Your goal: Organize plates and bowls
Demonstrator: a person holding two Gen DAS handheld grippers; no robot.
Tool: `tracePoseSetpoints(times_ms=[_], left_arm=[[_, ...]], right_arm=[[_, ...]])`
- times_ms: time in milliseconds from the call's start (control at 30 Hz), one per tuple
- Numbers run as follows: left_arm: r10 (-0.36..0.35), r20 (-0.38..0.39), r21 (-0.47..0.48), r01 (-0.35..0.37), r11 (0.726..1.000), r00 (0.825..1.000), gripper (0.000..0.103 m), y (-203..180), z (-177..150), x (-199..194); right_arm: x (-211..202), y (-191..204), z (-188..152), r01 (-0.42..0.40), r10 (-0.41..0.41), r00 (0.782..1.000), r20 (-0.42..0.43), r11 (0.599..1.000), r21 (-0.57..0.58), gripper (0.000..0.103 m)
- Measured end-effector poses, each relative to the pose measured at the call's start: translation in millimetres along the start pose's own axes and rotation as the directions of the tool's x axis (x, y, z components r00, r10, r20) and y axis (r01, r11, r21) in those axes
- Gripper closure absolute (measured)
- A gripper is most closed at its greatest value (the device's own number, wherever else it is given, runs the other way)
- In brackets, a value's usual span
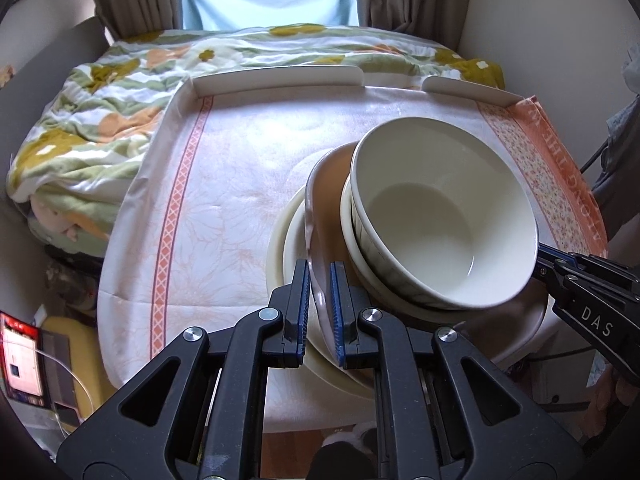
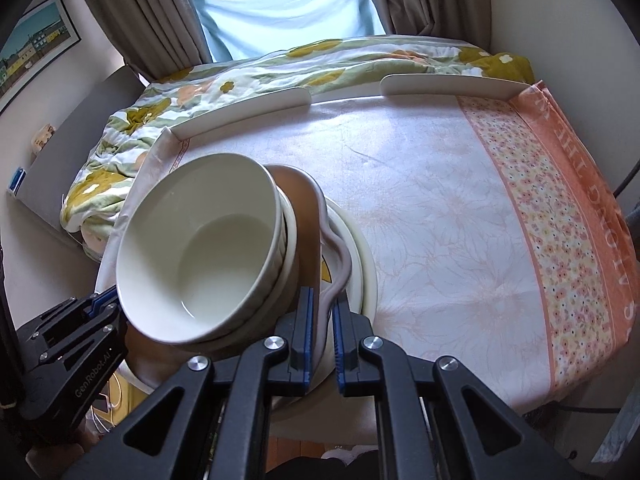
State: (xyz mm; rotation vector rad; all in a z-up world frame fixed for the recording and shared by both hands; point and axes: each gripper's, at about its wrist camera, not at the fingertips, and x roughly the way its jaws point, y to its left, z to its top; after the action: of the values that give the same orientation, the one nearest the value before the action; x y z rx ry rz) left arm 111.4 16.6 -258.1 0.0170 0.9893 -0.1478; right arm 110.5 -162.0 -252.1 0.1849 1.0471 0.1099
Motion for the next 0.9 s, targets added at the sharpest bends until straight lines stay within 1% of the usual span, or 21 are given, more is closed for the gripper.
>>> tracePoseSetpoints(times_ms=[200,267,367,500,600,733,767,800,833,867,900], left_arm=[[-0.014,0.013,-0.019,0.014,1.0,1.0,0.094,2.8,-8.0,-24.6],[-0.006,0.02,-0.021,0.006,1.0,1.0,0.094,3.0,-10.1,-38.0],[-0.017,0.038,-0.03,0.018,0.999,0.999,0.094,1.9,-8.5,-63.0],[-0.013,0.104,-0.023,0.015,1.0,0.994,0.094,-6.8,0.4,-111.6],[-0.002,0.179,-0.026,0.007,1.0,0.984,0.094,-14.7,12.1,-157.1],[0.009,0.29,-0.03,0.0,1.0,0.957,0.094,-26.4,27.3,-218.3],[0.011,0.317,-0.029,-0.002,1.0,0.948,0.088,-30.4,29.7,-231.1],[0.017,0.347,-0.027,-0.008,1.0,0.938,0.08,-34.7,31.2,-243.7],[0.027,0.371,-0.028,-0.018,0.999,0.928,0.046,-38.2,31.8,-253.6],[0.043,0.404,-0.034,-0.033,0.999,0.914,0.005,-42.2,31.1,-264.2],[0.057,0.453,-0.039,-0.044,0.998,0.89,0.001,-45.6,26.7,-275.8]], right_arm=[[-17.1,0.8,-9.2,-0.015,0.015,1.0,0.006,0.999,0.033,0.095],[-26.5,0.6,-12.9,-0.012,0.011,1.0,0.017,0.999,0.037,0.095],[-50.9,2.7,-15.0,-0.002,0.001,0.998,0.063,1.0,0.019,0.095],[-98.2,4.6,-11.6,0.015,-0.013,0.989,0.146,1.0,-0.017,0.095],[-140.7,6.4,-4.7,0.039,-0.026,0.975,0.219,0.998,-0.058,0.095],[-198.6,9.8,6.7,0.077,-0.036,0.95,0.311,0.99,-0.122,0.095],[-212.5,8.7,8.6,0.081,-0.033,0.941,0.337,0.988,-0.13,0.092],[-228.5,8.4,8.8,0.088,-0.032,0.929,0.369,0.986,-0.138,0.078],[-242.0,8.5,8.3,0.098,-0.034,0.917,0.398,0.985,-0.144,0.064],[-253.1,7.6,7.7,0.106,-0.035,0.904,0.425,0.984,-0.143,0.026],[-263.9,5.8,6.1,0.106,-0.032,0.89,0.454,0.985,-0.139,0.002]])
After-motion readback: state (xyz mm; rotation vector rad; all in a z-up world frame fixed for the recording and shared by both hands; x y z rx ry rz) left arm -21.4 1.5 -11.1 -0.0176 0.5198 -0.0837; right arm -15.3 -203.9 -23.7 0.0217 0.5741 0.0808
